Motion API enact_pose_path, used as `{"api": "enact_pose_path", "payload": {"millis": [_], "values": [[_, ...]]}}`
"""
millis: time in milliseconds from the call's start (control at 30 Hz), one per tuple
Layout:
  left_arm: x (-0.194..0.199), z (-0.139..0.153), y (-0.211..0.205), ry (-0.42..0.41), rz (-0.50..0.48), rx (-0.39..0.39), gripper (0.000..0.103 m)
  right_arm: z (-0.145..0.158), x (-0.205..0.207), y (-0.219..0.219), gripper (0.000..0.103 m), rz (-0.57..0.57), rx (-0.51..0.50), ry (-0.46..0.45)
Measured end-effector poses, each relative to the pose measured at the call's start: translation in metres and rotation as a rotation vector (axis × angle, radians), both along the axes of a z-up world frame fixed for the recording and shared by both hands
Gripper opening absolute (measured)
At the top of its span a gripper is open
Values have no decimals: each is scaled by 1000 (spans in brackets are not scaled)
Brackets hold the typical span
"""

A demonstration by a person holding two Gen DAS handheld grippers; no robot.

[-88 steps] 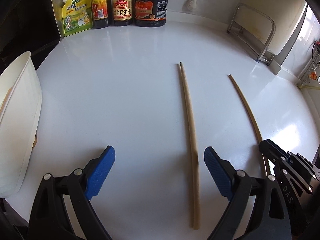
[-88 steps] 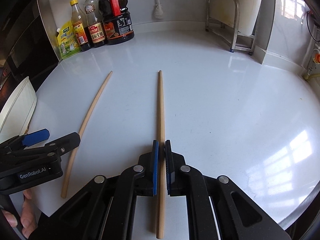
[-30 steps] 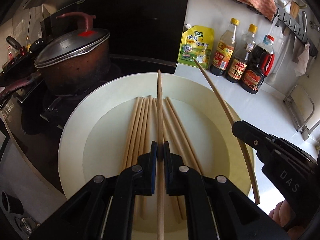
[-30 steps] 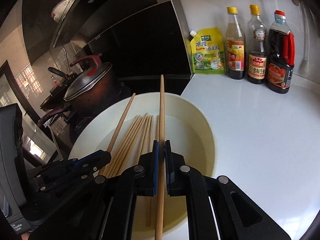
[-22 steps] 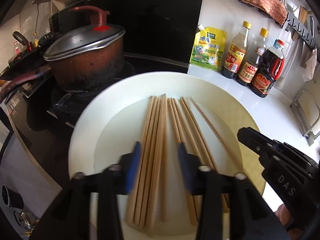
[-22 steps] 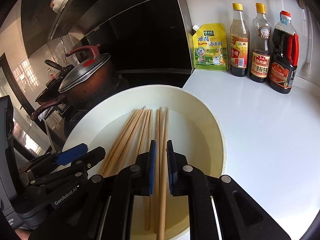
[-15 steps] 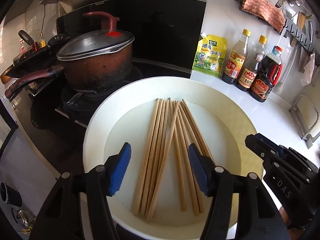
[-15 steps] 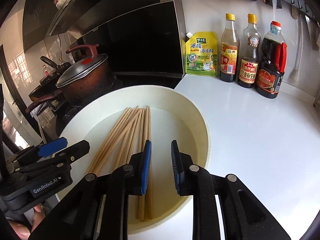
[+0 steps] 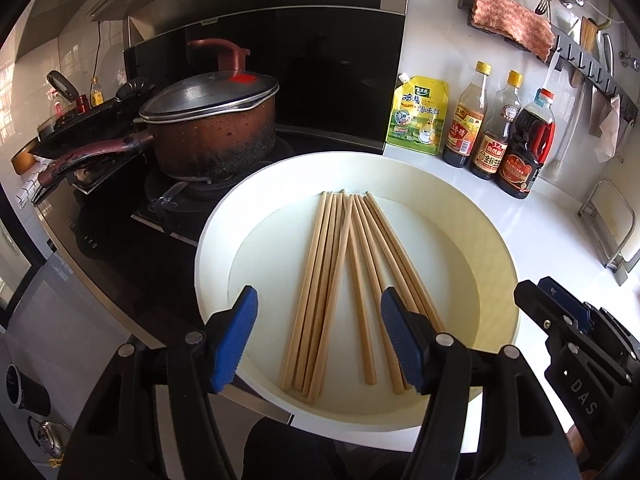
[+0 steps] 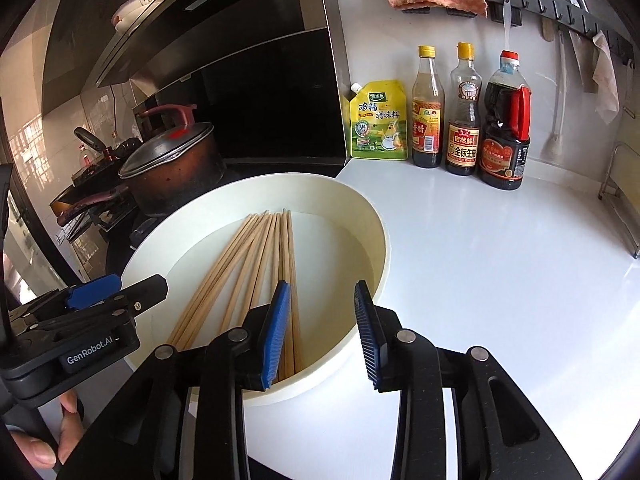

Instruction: Organize utensils

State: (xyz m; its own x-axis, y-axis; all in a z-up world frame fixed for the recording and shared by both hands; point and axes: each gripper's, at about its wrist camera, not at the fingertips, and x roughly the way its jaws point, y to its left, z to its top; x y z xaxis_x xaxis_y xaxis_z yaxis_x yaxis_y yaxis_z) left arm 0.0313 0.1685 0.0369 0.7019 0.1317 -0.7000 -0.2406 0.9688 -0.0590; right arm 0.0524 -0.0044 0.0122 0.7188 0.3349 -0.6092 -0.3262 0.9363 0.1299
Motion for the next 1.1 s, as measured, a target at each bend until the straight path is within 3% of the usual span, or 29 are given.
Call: {"api": "enact_pose_path", "payload": {"millis": [700, 800, 933, 1100], "values": [[-17, 13, -12, -23, -10, 37, 68, 7, -20, -10, 38, -17, 16, -8], [-18, 13, -13, -29, -1, 46, 78, 8, -21, -13, 38, -23, 21, -9], [-18, 12, -13, -26, 7, 52, 81, 10, -21, -15, 38, -33, 25, -13], [-19, 14, -14, -34, 15, 61, 92, 9, -21, -18, 43, -38, 29, -12]]}}
